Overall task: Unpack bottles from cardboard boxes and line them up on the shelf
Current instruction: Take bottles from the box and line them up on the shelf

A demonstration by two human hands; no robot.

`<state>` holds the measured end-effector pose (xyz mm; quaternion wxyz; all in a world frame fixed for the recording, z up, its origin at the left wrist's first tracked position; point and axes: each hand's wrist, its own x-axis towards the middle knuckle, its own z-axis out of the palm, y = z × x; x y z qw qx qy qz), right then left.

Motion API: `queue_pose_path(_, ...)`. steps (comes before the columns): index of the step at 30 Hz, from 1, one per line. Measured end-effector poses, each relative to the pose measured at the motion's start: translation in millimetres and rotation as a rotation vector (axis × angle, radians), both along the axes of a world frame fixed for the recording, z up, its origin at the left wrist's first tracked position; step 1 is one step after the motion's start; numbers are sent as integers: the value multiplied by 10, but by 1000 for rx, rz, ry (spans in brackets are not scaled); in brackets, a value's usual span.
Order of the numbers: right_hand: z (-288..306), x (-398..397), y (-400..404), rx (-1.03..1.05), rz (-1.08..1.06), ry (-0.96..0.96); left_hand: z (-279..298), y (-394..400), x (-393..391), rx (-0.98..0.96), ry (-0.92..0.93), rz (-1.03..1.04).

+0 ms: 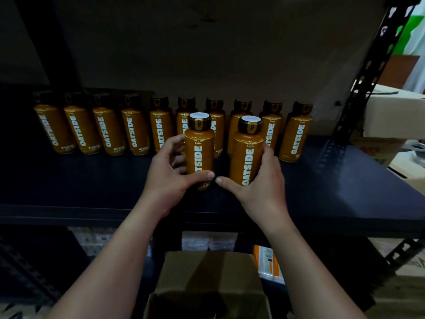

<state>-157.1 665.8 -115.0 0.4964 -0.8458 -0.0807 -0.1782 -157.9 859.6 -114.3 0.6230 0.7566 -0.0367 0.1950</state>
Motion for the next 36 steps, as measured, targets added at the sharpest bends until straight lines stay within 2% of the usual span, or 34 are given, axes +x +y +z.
queue_pose_path(7,-28,-7,-54,84,64,-4,33,18,-31,20,-6,-32)
queue_pose_path(11,-30,-4,-83,106,74,-10,54,61,-42,-31,4,-44)
queue_pose_path(19,18,-2,-454,103,-20,-25,103,-219,-64,155,14,-102)
queue_pose_path(22,25,1,-747,98,-98,-48,105,-500,-66,250,-35,-77)
queue_pose_path(30,-31,-66,-1555,143,-279,-92,153,-1643,243,289,-54,-115)
queue_pose_path(36,-85,-79,-1923,120,-384,-128,68,-2473,645,390,-120,-113)
